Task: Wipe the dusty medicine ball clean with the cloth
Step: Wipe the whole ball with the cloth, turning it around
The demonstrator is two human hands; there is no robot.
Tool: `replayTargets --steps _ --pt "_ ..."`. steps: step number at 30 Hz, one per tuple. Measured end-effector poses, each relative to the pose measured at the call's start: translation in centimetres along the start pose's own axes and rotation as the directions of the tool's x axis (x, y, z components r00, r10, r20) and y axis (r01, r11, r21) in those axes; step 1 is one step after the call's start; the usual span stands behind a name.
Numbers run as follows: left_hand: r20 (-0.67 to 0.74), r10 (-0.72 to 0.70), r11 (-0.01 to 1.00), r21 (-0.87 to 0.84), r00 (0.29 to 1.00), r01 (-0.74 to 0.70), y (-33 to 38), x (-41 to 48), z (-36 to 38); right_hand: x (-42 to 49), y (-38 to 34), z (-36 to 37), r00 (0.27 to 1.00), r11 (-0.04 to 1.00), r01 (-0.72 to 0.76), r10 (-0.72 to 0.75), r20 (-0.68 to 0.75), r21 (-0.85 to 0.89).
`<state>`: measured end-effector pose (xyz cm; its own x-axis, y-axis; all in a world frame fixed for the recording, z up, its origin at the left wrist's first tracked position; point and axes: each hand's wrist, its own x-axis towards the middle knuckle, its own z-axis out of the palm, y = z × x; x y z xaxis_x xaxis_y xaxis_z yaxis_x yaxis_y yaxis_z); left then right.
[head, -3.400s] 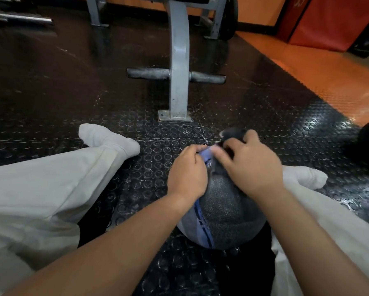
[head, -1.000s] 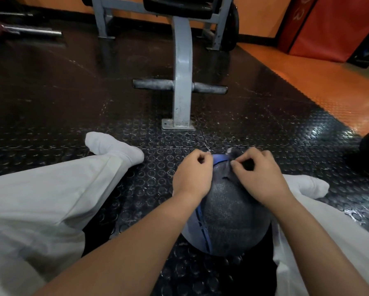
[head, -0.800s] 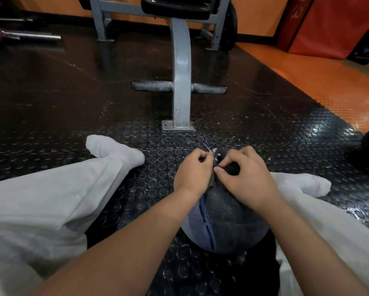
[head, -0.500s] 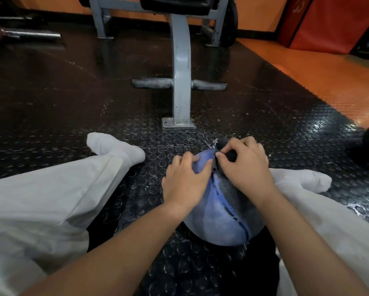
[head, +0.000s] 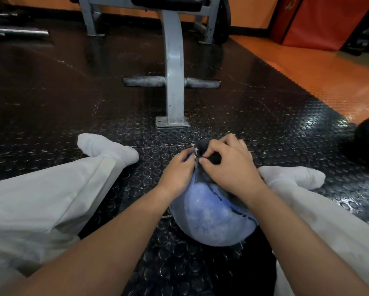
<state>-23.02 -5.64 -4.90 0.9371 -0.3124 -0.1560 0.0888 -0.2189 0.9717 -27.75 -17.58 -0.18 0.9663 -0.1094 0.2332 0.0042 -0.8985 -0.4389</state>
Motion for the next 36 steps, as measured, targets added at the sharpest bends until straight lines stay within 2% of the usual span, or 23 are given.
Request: replayTargets --steps 3,5,7,10,14,16,17,19,21,23,25,27,28,30,32,33,34,36 --pt "-0.015 -0.034 0.998 -0.058 0.999 0.033 0.4 0.6 -0.1 0.2 0.6 -0.7 0.994 0.998 0.055 -0.055 0.094 -0.004" --pt "-0.005 -0.037 0.990 -0.136 0.999 0.036 0.5 0.9 0.1 -1.0 1.7 -1.5 0.971 0.993 0.111 -0.119 0.208 0.047" --pt "0.017 -0.020 0.984 -0.179 1.000 0.023 0.6 1.2 0.5 -2.4 2.8 -2.1 0.957 0.985 0.106 -0.138 0.254 0.135" --pt "0.040 0.019 0.999 -0.048 0.999 -0.018 0.9 1.4 1.4 -2.9 3.9 -2.1 0.989 0.956 -0.014 -0.031 0.148 0.293" --pt "0.039 0.027 0.990 0.137 0.999 -0.032 1.3 1.0 2.9 -0.8 4.1 -1.5 0.982 0.950 -0.180 0.188 -0.010 0.254" --pt "0.010 0.037 0.986 0.163 0.999 -0.038 1.6 1.1 3.4 0.0 4.9 -2.4 0.985 0.949 -0.169 0.151 0.087 0.265" --pt "-0.004 0.040 0.986 0.164 0.999 -0.039 1.7 1.2 3.5 0.1 5.3 -3.2 0.975 0.946 -0.157 0.101 0.200 0.284" --pt "-0.015 0.038 0.989 0.142 0.999 -0.035 1.6 1.4 3.4 -0.1 5.9 -5.0 0.896 0.941 -0.163 0.015 0.444 0.298" --pt "0.004 0.050 0.992 0.115 0.999 -0.050 1.4 1.6 3.1 -0.5 6.3 -5.7 0.838 0.945 -0.148 -0.037 0.545 0.293" --pt "0.024 0.063 0.994 0.091 0.998 -0.065 1.3 1.8 2.6 -0.8 6.2 -4.8 0.896 0.931 -0.128 -0.039 0.443 0.342" --pt "0.044 0.078 0.994 0.072 0.996 -0.081 1.1 2.0 2.2 -0.8 5.8 -2.9 0.978 0.949 -0.083 0.018 0.210 0.305" --pt "0.068 0.080 0.993 0.082 0.994 -0.086 1.0 1.9 2.2 -0.5 5.1 -1.5 0.994 0.979 -0.104 0.097 0.046 0.173" --pt "0.071 0.081 0.993 0.085 0.994 -0.087 0.8 2.0 2.2 -0.2 5.0 -1.5 0.993 0.982 -0.118 0.113 0.039 0.146" --pt "0.055 0.089 0.994 0.063 0.995 -0.092 0.3 2.3 2.0 0.2 5.4 -2.6 0.974 0.976 -0.113 0.071 0.217 0.185" --pt "0.070 0.081 0.995 0.055 0.994 -0.085 0.3 2.4 1.8 0.0 5.8 -4.5 0.872 0.965 -0.115 -0.016 0.489 0.236" --pt "0.094 0.077 0.994 0.073 0.993 -0.084 0.3 2.5 1.8 -0.2 6.1 -5.1 0.814 0.961 -0.128 -0.039 0.579 0.244" --pt "0.113 0.079 0.991 0.096 0.990 -0.090 0.3 2.7 1.8 -0.5 6.3 -5.5 0.788 0.961 -0.132 -0.045 0.613 0.241" --pt "0.133 0.092 0.988 0.115 0.987 -0.108 0.4 2.7 1.7 -1.0 6.2 -5.2 0.844 0.962 -0.128 -0.021 0.536 0.241"
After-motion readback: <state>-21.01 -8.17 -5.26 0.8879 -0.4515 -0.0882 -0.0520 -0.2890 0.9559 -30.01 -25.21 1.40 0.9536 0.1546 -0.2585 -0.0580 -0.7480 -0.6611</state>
